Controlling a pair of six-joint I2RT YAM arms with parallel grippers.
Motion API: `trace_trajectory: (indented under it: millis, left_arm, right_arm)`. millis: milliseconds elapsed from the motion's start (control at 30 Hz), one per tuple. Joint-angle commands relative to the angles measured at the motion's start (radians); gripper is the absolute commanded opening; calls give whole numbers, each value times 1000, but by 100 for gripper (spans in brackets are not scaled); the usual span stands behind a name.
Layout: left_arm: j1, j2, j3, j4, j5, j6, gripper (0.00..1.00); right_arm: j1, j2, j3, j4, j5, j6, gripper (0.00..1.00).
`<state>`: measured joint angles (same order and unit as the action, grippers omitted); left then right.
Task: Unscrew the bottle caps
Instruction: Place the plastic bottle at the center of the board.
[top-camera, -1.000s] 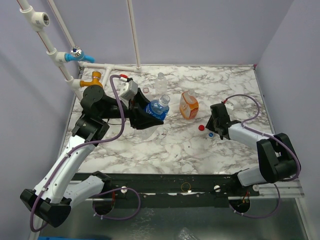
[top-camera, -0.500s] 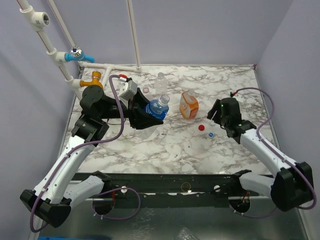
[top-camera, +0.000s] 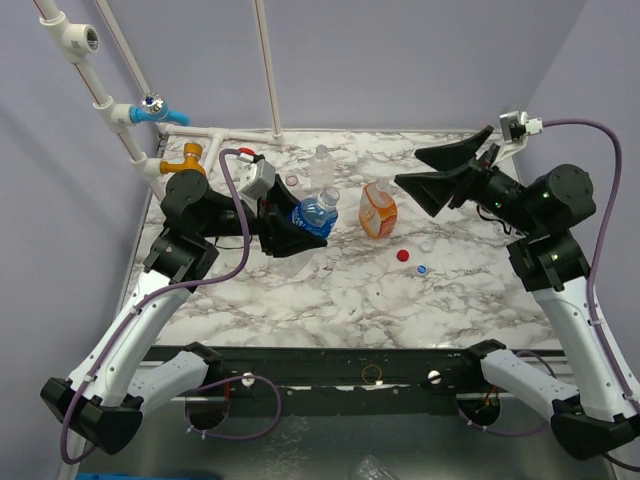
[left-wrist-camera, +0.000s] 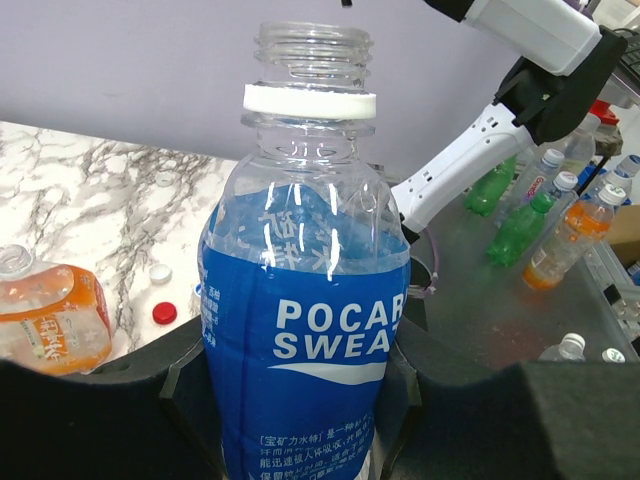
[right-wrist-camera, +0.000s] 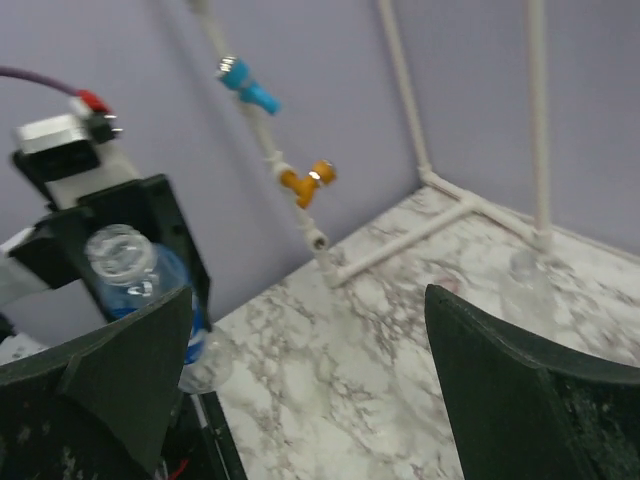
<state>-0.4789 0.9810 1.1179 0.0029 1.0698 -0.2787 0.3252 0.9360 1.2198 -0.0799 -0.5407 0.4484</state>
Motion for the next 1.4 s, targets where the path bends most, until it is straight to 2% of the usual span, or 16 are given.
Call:
trace_trajectory:
  millis: [0, 133, 200, 367, 533, 833, 900, 933, 967, 1100, 1133, 1167, 1200, 1233, 1367]
  left_arm:
    - [5, 6, 7, 26, -14, 9, 0]
    - [5, 15, 15, 26, -17, 7, 0]
    - [5, 22, 16, 26, -18, 9, 0]
    - [5, 47, 14, 30, -21, 23, 0]
    - [5, 74, 29, 35, -23, 31, 0]
    - [3, 75, 36, 41, -28, 22, 0]
    - [4, 74, 37, 43, -27, 19, 0]
    - [3, 74, 37, 45, -27, 18, 0]
    - [4, 72, 37, 46, -26, 18, 0]
    - [4, 58, 21, 51, -48, 7, 1]
    - [5, 52, 15, 52, -73, -5, 20]
    - [8, 45, 9, 52, -96, -16, 44]
    - [12, 39, 3, 52, -120, -33, 78]
    - [17, 30, -7, 52, -129, -38, 98]
    - [37, -22, -64, 13, -146, -12, 99]
  right_arm:
    - [-3, 58, 38, 274, -345, 153, 100]
    - [-1, 121, 31, 480, -413, 283, 100]
    - [23, 149, 35, 519, -408, 285, 100]
    - [174, 238, 127, 395, -344, 134, 100]
    - [271, 301, 161, 372, -311, 81, 99]
    - [363, 341, 146, 275, -213, -7, 86]
    - [385, 359, 164, 232, -191, -35, 80]
    - [393, 367, 180, 209, -181, -54, 73]
    - [400, 372, 185, 193, -170, -63, 65]
    - [404, 355, 178, 188, -137, -79, 24]
    - [404, 351, 182, 169, -123, -89, 17]
    - [404, 347, 189, 149, -103, -105, 16]
    - [404, 343, 196, 120, -84, -124, 16]
    - [404, 339, 203, 95, -65, -153, 16]
    - [404, 326, 209, -37, 73, -271, 16]
